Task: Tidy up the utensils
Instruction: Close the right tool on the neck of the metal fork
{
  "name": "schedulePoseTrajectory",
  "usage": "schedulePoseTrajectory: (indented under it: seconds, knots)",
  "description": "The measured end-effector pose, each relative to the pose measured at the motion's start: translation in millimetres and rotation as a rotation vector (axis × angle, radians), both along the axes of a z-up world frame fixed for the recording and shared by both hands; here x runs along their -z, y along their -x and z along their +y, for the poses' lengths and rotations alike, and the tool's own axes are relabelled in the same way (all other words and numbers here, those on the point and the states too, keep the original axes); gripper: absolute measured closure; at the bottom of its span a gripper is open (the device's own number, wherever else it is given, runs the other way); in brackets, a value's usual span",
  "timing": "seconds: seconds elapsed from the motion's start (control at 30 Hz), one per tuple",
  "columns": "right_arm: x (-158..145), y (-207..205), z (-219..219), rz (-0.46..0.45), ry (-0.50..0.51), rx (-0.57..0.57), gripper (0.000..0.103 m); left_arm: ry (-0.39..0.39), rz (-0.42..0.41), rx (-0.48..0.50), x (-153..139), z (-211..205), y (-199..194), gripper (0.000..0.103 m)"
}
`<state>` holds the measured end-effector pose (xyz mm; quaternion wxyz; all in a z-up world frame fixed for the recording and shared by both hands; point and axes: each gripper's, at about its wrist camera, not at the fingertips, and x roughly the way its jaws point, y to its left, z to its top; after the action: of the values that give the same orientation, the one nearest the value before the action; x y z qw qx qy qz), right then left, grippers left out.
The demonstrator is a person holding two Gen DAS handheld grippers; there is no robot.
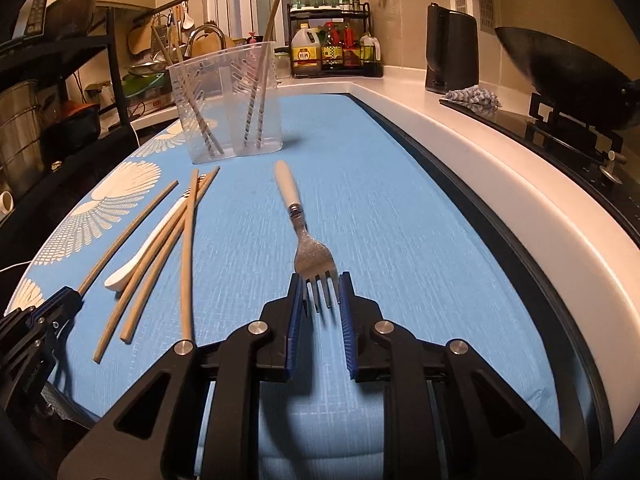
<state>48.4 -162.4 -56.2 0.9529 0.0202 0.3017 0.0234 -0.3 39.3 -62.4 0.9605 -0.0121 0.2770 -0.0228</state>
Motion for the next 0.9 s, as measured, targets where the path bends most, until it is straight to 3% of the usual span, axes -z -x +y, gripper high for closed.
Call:
schedulePoseTrajectory:
  seconds: [0.27,0.43,0.73,0.9]
  knots:
    - [2.1,0.8,8.6,0.011,-0.068,-0.081,0.08,0.001,-0.012,0.009,1.4,1.3,0.5,0.096]
    - [2.3,-1.3,1.8,0.027,-0.111,-0.055,0.083,-0.006,-0.012,0.006,1.2,1.2,1.3,0.096]
    - [3.3,-4.7,5.0,0.048,-0.02,-0.024,0.08,-0.006,-0.012,0.006,1.1,1.6,1.2,0.096]
    - [2.1,-4.8,-4.5,0.062,-0.11,-0.037,0.076,-0.006,-0.012,0.006,0.9,1.2,1.1,0.096]
